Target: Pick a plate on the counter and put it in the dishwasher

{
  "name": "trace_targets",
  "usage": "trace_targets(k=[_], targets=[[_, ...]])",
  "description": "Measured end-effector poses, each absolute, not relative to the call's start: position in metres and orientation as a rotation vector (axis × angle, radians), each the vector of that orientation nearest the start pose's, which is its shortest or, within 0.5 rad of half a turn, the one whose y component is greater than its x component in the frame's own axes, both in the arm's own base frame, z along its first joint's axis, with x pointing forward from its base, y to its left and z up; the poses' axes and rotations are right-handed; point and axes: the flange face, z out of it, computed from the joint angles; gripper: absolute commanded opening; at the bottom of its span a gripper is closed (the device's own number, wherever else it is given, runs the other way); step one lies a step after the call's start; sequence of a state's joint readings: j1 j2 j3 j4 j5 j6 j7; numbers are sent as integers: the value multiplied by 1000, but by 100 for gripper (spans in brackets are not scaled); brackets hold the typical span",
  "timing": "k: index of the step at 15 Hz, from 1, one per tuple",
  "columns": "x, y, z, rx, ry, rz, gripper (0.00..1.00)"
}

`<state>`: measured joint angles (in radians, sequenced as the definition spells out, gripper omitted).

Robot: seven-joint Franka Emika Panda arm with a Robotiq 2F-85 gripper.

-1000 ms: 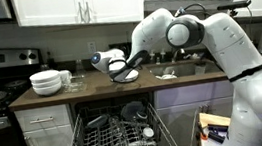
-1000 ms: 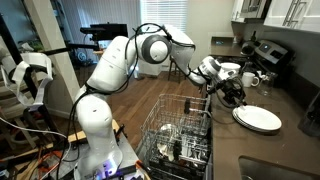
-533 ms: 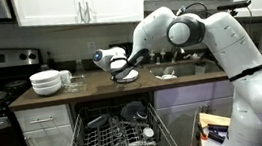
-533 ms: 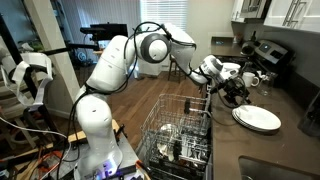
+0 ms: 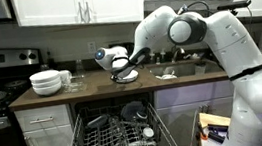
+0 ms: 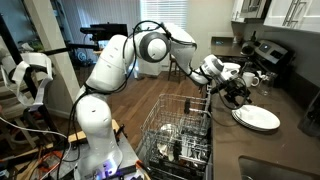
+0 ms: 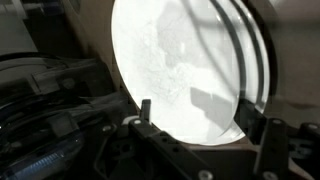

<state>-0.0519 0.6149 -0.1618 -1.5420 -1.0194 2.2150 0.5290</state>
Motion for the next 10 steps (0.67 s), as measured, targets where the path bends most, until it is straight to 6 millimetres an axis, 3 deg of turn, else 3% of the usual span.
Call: trace_targets(k=[10], targets=[[699,-163,319,2244,-94,224,92]])
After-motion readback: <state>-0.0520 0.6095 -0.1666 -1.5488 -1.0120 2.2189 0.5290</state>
